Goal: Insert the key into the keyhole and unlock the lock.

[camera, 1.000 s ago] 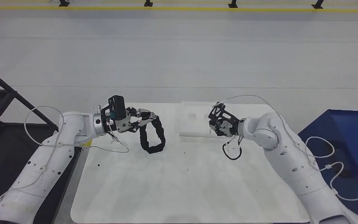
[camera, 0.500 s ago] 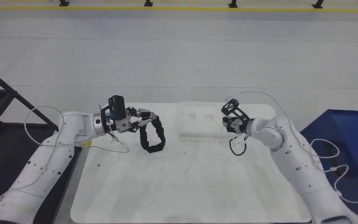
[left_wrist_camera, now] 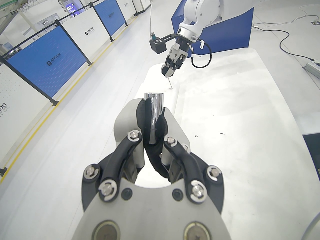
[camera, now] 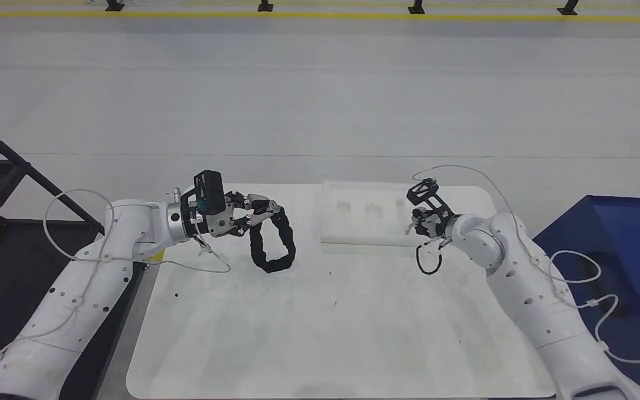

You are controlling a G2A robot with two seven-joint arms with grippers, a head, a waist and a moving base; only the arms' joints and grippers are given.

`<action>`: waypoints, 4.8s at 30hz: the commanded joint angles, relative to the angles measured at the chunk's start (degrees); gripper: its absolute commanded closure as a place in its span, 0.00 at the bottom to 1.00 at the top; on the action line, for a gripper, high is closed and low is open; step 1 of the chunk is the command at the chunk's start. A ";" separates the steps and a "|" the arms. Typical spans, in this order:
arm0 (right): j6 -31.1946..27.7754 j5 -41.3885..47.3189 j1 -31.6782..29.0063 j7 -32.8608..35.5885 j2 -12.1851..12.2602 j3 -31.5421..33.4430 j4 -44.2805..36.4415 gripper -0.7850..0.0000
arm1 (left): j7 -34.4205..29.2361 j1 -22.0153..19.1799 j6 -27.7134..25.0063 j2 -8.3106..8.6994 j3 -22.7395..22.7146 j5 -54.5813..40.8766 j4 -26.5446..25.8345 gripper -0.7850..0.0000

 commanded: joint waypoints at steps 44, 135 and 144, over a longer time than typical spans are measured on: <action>2.96 -3.33 -2.46 -2.06 -1.02 0.82 -3.21 1.00 | 0.00 0.00 0.00 0.00 0.00 0.00 0.00 1.00; 16.78 4.64 9.84 15.09 -8.55 -7.65 11.63 1.00 | 0.00 0.00 0.00 0.00 0.00 0.00 0.00 1.00; 18.31 -1.41 8.15 22.05 -7.22 -6.07 2.46 1.00 | 0.00 0.00 0.00 0.00 0.00 0.00 0.00 1.00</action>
